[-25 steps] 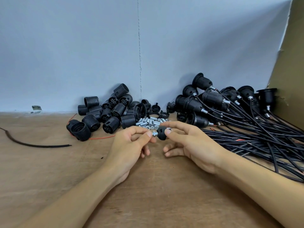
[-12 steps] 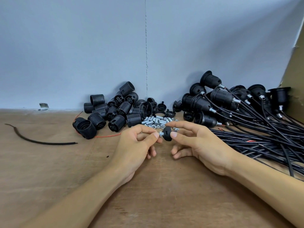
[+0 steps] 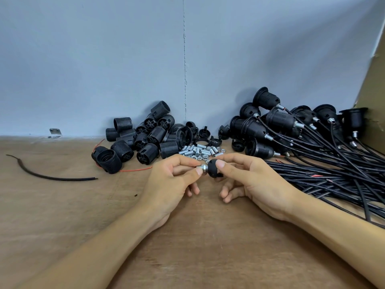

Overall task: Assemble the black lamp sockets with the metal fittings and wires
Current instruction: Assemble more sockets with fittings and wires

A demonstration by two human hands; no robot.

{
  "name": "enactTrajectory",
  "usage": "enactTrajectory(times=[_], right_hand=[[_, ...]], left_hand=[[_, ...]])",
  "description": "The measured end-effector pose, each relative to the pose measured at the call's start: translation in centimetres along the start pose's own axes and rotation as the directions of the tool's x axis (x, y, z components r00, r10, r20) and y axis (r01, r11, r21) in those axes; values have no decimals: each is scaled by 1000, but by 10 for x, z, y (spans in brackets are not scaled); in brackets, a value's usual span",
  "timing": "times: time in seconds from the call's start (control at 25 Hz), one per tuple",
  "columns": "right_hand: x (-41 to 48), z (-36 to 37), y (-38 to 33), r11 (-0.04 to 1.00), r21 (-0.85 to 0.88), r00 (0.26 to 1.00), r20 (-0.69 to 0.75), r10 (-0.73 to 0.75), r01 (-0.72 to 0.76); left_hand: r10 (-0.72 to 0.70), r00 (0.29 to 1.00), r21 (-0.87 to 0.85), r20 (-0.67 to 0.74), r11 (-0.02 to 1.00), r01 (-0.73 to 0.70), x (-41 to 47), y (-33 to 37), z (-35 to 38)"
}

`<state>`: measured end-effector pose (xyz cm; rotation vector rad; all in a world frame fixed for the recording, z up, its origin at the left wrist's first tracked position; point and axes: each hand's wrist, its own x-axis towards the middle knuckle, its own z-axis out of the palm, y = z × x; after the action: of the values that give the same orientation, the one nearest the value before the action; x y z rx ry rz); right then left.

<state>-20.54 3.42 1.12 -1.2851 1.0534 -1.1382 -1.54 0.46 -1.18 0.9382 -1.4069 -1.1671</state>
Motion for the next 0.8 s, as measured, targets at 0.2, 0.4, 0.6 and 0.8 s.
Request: enactTrajectory(times=[0.2,0.4,0.6,0.8], right_hand=[[0,1,-1,999,-25,999,19,40,-40],[1,-1,-1,998,-39,997,63,47,-45],[-3,-4,-3,994,-76,980,190,-59,75],[-3,-7,-5,963,-220,987,88,-137,153]], left_hand=[[16,998,-8,68,1000,-15,-2,2,-1],[44,999,-11,29,999,-44,-2,2,2],[13,1000,1,15,1000,-13,-2,1,2],[0,998,27,64,1000,-1,-2,1,1]])
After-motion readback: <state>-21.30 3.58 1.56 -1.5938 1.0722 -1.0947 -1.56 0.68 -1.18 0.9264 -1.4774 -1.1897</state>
